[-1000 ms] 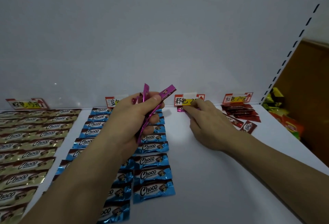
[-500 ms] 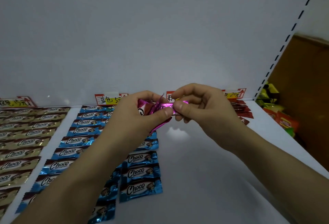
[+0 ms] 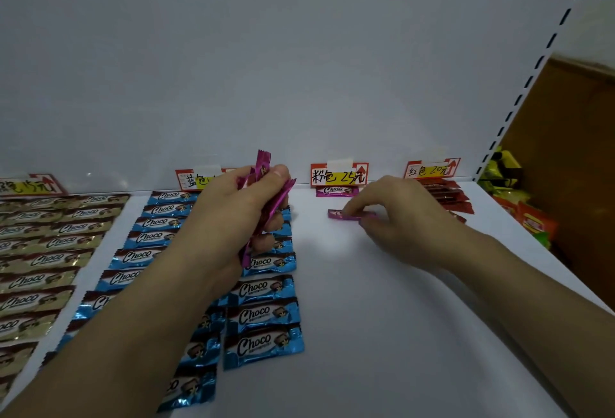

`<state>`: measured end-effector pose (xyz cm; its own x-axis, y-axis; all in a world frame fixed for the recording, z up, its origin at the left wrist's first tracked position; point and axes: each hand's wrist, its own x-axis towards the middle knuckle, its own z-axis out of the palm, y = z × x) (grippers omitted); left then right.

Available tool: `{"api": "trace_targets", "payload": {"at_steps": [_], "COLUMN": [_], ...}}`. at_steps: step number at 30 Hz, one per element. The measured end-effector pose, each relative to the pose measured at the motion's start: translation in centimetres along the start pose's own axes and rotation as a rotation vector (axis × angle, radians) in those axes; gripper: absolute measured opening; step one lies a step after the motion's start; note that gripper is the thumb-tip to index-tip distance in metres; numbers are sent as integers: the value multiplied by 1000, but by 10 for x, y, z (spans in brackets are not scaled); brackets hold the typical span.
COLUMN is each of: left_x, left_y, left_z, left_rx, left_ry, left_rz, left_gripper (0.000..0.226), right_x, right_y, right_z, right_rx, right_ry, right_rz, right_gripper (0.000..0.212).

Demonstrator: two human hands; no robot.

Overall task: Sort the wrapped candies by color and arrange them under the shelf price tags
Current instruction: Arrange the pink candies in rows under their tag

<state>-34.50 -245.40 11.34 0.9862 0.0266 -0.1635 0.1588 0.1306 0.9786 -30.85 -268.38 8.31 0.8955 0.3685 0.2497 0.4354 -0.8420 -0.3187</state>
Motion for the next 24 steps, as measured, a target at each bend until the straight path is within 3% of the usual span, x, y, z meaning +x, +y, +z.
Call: {"api": "trace_targets", "payload": {"at_steps": [6,11,16,24], "left_x": [3,16,22,21], "left_y": [2,3,1,0], "left_z": [-3,-9,-14,-11], "left_rx": [-50,-350,-468,-395], "left_ry": [-29,-147,-140,-111], "left_rz": [-4,-212,-250,-194], "left_gripper": [24,20,23,22], "right_x": [-2,-7,-5,-3], "right_y": [-9,-19,-23,-20], "right_z": [13,33,34,37], "right_rx": [-70,-111,-153,-184], "right_ry": [65,13,-3,-19], "right_rz": [57,51,48,39], "right_gripper": [27,40,47,50]}}
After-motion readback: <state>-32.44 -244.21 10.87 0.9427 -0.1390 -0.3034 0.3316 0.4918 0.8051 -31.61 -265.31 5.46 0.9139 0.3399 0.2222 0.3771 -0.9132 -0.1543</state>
